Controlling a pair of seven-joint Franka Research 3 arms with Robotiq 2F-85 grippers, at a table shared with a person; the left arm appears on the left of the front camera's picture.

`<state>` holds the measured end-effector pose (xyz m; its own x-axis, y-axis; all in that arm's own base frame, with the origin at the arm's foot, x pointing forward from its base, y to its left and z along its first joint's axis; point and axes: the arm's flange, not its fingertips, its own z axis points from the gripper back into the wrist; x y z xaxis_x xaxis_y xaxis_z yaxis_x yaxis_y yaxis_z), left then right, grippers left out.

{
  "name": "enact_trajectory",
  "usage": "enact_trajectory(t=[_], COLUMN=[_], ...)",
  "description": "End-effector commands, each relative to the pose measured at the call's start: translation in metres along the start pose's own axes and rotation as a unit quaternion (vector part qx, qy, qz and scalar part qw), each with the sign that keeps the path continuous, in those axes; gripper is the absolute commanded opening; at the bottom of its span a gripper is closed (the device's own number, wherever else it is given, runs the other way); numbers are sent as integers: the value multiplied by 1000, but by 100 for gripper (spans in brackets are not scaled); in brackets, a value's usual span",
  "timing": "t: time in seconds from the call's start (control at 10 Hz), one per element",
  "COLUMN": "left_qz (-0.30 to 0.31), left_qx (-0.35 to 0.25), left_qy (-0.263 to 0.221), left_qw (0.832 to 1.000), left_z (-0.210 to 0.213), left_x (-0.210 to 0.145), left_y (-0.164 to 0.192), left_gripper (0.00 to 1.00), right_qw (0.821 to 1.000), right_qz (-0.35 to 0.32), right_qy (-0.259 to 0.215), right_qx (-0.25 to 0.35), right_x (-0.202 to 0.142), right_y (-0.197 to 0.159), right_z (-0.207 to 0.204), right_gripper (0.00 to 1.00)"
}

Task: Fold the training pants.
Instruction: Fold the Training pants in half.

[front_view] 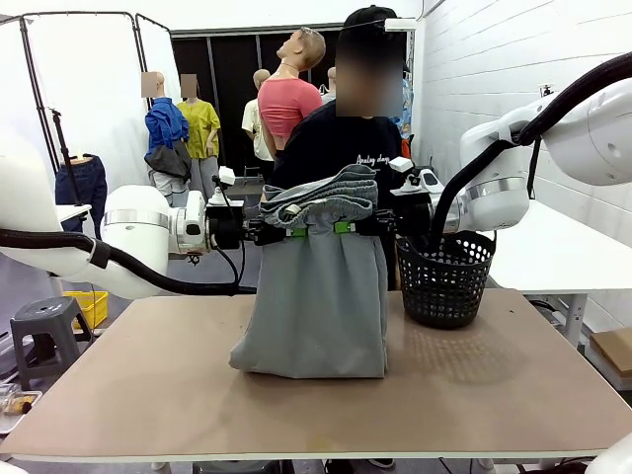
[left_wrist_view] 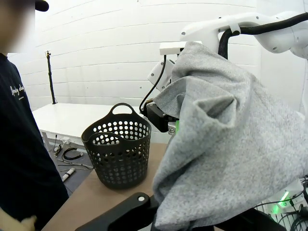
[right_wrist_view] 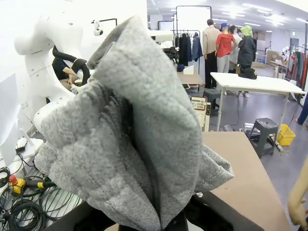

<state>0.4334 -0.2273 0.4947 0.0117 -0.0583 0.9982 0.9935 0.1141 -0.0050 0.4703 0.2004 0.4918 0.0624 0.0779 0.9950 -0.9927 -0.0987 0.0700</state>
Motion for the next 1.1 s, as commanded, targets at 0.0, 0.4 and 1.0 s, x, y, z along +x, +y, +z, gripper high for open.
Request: enact_trajectory(t=[0.0,0.4,1.0], left_qz=[-10,-10,-10], left_qx=[-1,-1,-1], left_qy=[3,3,3], left_qw=[1000,1000,1000], left_z=[-1,-1,-1], left_x=[3,3,3], left_y=[-2,-2,-2], left_gripper=[0,0,0], right_qw=[1000,1000,1000], right_qz=[3,3,3], right_qy=[-2,-2,-2], right_qx=[2,2,2], right_x=[0,0,0], right_y=[2,2,2], right_z=[0,0,0], right_gripper=[0,0,0])
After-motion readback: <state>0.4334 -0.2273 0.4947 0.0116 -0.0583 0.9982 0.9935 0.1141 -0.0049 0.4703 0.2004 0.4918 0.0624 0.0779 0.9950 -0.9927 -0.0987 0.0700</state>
